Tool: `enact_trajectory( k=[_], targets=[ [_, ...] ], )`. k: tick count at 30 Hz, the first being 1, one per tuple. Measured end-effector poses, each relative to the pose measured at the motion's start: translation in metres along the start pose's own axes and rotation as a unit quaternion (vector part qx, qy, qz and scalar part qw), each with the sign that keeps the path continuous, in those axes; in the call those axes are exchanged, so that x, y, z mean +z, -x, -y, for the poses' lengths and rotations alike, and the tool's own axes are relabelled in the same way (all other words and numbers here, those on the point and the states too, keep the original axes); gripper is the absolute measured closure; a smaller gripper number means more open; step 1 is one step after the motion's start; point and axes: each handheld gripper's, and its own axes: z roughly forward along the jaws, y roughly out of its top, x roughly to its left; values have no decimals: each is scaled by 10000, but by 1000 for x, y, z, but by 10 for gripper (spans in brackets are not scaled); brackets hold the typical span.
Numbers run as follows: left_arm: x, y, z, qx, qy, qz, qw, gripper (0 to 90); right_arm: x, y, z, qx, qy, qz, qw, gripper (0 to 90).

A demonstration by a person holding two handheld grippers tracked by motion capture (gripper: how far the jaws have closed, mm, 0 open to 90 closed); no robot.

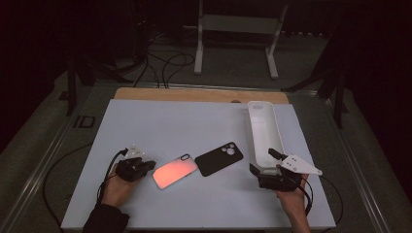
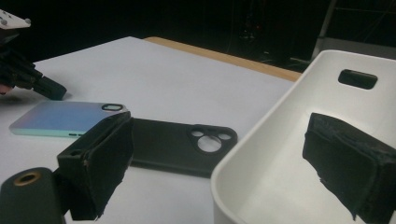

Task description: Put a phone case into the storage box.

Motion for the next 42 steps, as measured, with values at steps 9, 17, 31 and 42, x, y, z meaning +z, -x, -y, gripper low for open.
enact_trajectory(
  k=[9, 17, 31, 42],
  targets=[
    [-55, -4, -1, -211, 1573, -157, 9872, 520, -3, -2, 3, 24, 17, 45, 10000, 88],
    [-82, 10, 6, -55, 1921, -507, 9800, 124, -6, -7, 3, 26, 67, -3, 10000, 88],
    [-98, 12, 14, -78, 2119, -659, 9750, 2, -9, -18, 3, -51, 164, -37, 9998, 87],
    [-93, 15, 7, -9, 1838, -490, 9817, 2, -10, -13, 4, -13, 133, 16, 9999, 87]
  ],
)
